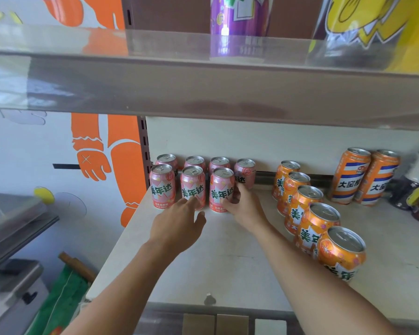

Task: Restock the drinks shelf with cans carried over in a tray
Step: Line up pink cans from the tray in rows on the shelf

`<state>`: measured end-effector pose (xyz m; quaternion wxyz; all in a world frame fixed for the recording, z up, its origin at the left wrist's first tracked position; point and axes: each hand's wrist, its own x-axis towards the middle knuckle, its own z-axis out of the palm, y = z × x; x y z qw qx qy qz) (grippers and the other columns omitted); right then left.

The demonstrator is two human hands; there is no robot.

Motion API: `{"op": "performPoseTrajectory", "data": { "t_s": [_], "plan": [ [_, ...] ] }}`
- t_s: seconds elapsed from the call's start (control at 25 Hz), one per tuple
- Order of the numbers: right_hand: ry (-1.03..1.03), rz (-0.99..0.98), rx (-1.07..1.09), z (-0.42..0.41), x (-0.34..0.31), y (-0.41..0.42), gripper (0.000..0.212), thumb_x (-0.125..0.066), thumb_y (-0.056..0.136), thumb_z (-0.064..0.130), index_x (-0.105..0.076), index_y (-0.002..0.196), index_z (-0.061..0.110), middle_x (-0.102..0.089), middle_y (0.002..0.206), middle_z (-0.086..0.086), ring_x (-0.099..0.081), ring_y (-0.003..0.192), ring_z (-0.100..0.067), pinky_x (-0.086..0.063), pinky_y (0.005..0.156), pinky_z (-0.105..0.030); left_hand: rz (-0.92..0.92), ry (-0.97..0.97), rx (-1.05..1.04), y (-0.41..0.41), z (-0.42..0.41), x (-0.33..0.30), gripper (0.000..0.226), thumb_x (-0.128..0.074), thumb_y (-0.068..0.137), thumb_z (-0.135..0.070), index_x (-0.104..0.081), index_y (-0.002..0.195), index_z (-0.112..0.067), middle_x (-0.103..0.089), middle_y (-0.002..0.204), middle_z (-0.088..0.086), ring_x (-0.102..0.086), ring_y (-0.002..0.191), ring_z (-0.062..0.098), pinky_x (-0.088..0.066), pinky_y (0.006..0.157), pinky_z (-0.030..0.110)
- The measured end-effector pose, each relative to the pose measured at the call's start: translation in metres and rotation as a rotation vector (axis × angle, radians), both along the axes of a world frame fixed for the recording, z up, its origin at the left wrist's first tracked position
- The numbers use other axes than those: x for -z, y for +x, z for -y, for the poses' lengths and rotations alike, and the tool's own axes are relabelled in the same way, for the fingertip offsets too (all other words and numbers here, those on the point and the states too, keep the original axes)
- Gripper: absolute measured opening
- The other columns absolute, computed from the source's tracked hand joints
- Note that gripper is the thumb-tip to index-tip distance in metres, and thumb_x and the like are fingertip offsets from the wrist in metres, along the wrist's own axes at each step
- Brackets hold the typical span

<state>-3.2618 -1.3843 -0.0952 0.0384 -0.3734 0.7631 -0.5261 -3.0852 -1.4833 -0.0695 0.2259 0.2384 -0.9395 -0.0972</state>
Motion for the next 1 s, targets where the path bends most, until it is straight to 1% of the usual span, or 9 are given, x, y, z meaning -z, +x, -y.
{"op": "performPoseTrajectory", "data": {
  "t_s": [0.08, 0.16, 0.24, 0.4, 0.52, 0.68, 0.76, 0.84, 1.0],
  "plan": [
    [0.037, -0.026, -0.012, 0.001, 0.0, 0.0, 0.045, -0.073, 0.084, 0.017, -0.055, 0.126, 0.021, -0.065, 0.115, 0.004, -0.063, 0.105, -0.011, -0.051, 0.092, -0.029, 0.016, -0.013, 0.001, 0.001, 0.001, 0.0, 0.03, -0.044, 0.096, -0.044, -0.052, 0.117, -0.024, -0.061, 0.109, -0.006, -0.061, 0.093, 0.019, -0.055, 0.072, 0.038],
    [0.113, -0.044, -0.025, 0.0, -0.002, 0.001, 0.048, -0.071, 0.086, 0.019, -0.053, 0.131, 0.018, -0.062, 0.117, 0.006, -0.06, 0.107, -0.01, -0.049, 0.093, -0.028, 0.023, -0.023, -0.003, 0.001, 0.003, -0.003, 0.031, -0.043, 0.096, -0.044, -0.052, 0.118, -0.024, -0.061, 0.109, -0.005, -0.062, 0.093, 0.02, -0.055, 0.073, 0.039],
    [0.196, -0.069, 0.008, -0.003, 0.002, 0.008, 0.049, -0.068, 0.087, 0.02, -0.051, 0.133, 0.017, -0.062, 0.122, 0.004, -0.059, 0.112, -0.014, -0.047, 0.092, -0.027, 0.025, -0.04, 0.004, 0.005, 0.002, -0.005, 0.031, -0.043, 0.095, -0.043, -0.053, 0.118, -0.024, -0.061, 0.11, -0.005, -0.062, 0.094, 0.02, -0.055, 0.073, 0.039],
    [0.222, -0.097, 0.122, -0.015, 0.004, 0.033, 0.039, -0.066, 0.085, 0.021, -0.055, 0.123, 0.016, -0.066, 0.117, -0.003, -0.063, 0.108, -0.023, -0.051, 0.089, -0.032, 0.005, -0.056, 0.025, 0.014, -0.001, -0.009, 0.029, -0.044, 0.095, -0.043, -0.053, 0.115, -0.023, -0.062, 0.111, -0.004, -0.062, 0.096, 0.022, -0.055, 0.073, 0.04],
    [0.248, -0.2, 0.178, -0.035, -0.012, 0.066, 0.041, -0.062, 0.09, 0.023, -0.052, 0.128, 0.013, -0.061, 0.123, -0.006, -0.056, 0.114, -0.025, -0.043, 0.088, -0.029, 0.013, -0.055, 0.031, 0.028, -0.013, -0.009, 0.03, -0.044, 0.095, -0.042, -0.052, 0.116, -0.022, -0.06, 0.115, -0.003, -0.061, 0.099, 0.023, -0.054, 0.075, 0.041],
    [0.271, -0.383, 0.207, -0.07, -0.036, 0.121, 0.043, -0.058, 0.094, 0.023, -0.047, 0.134, 0.01, -0.054, 0.133, -0.01, -0.049, 0.12, -0.028, -0.04, 0.093, -0.032, -0.052, -0.047, 0.077, 0.054, -0.038, -0.013, 0.031, -0.046, 0.095, -0.039, -0.052, 0.122, -0.024, -0.058, 0.123, -0.004, -0.058, 0.108, 0.021, -0.052, 0.079, 0.038],
    [0.287, -0.444, 0.232, -0.089, -0.041, 0.147, 0.047, -0.057, 0.095, 0.026, -0.045, 0.138, 0.011, -0.051, 0.137, -0.008, -0.046, 0.125, -0.026, -0.04, 0.097, -0.032, -0.082, -0.046, 0.104, 0.069, -0.055, -0.016, 0.032, -0.046, 0.095, -0.038, -0.052, 0.124, -0.025, -0.058, 0.124, -0.005, -0.056, 0.112, 0.02, -0.051, 0.08, 0.037],
    [0.314, -0.477, 0.295, -0.111, -0.043, 0.171, 0.051, -0.055, 0.096, 0.031, -0.043, 0.141, 0.012, -0.051, 0.138, -0.007, -0.044, 0.128, -0.024, -0.042, 0.097, -0.034, -0.104, -0.043, 0.134, 0.084, -0.073, -0.019, 0.034, -0.045, 0.096, -0.038, -0.051, 0.126, -0.025, -0.058, 0.124, -0.005, -0.055, 0.112, 0.02, -0.05, 0.08, 0.036],
    [0.428, -0.519, 0.407, -0.16, -0.036, 0.209, 0.048, -0.051, 0.096, 0.037, -0.044, 0.138, 0.014, -0.054, 0.133, -0.006, -0.048, 0.124, -0.024, -0.048, 0.088, -0.04, -0.097, -0.059, 0.236, 0.111, -0.121, -0.015, 0.035, -0.043, 0.096, -0.039, -0.05, 0.128, -0.024, -0.059, 0.122, -0.003, -0.056, 0.109, 0.02, -0.047, 0.078, 0.035]
  ]
}}
